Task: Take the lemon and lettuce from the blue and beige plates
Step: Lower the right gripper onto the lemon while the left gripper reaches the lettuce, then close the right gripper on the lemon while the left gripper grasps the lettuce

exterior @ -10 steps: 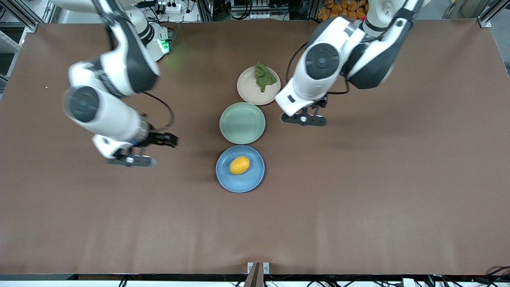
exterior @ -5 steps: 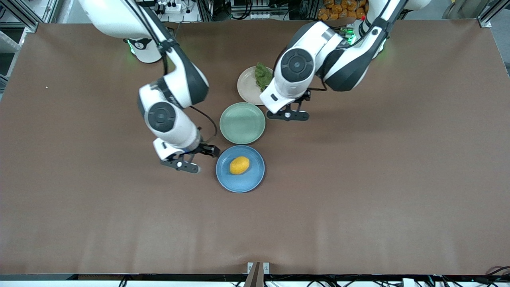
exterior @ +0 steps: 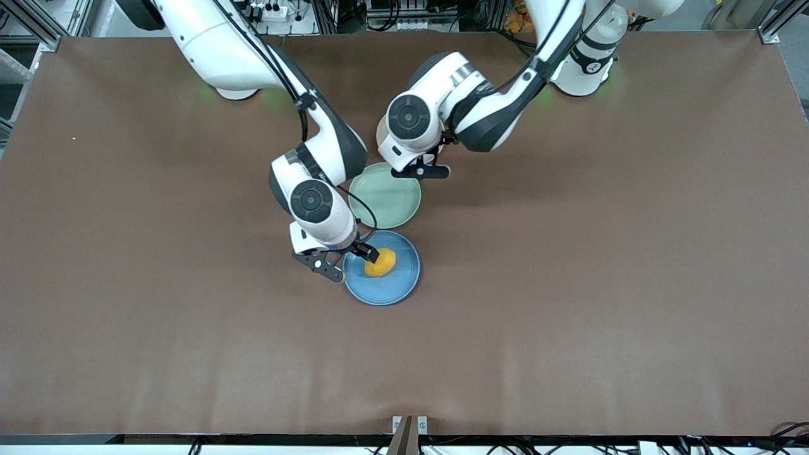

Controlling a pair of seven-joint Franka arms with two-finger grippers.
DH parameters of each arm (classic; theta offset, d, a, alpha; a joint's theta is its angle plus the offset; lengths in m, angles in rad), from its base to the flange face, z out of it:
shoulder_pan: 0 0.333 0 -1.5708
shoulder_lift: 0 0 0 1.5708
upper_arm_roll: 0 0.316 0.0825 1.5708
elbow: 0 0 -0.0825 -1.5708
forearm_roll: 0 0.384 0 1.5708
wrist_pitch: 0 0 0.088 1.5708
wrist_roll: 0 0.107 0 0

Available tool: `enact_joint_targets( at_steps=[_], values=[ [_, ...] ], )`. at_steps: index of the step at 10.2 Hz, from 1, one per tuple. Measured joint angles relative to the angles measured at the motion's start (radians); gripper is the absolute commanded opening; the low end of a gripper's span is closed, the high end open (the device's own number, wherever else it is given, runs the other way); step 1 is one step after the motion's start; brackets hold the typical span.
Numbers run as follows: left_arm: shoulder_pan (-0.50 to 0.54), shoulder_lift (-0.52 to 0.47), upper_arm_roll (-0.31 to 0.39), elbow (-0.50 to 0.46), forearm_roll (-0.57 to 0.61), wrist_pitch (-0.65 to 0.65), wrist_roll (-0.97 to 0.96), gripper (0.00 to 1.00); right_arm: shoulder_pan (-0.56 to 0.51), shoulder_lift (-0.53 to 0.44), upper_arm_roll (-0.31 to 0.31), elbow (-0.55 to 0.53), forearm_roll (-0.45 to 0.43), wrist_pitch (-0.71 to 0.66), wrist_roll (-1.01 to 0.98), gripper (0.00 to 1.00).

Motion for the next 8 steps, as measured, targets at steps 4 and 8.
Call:
enact_joint_targets(
  at_steps=[4,8],
  values=[
    [-0.072,0.103,-0.001,-0.028,-0.043,0.038,-0.047,1.0,0.011,0.046,0.0,0.016,0.051,0.117,0.134,1.0],
    [-0.083,0.102,-0.002,-0.072,-0.068,0.145,-0.082,1.0,0.036,0.115,0.0,0.08,0.082,0.129,0.198,1.0]
  ],
)
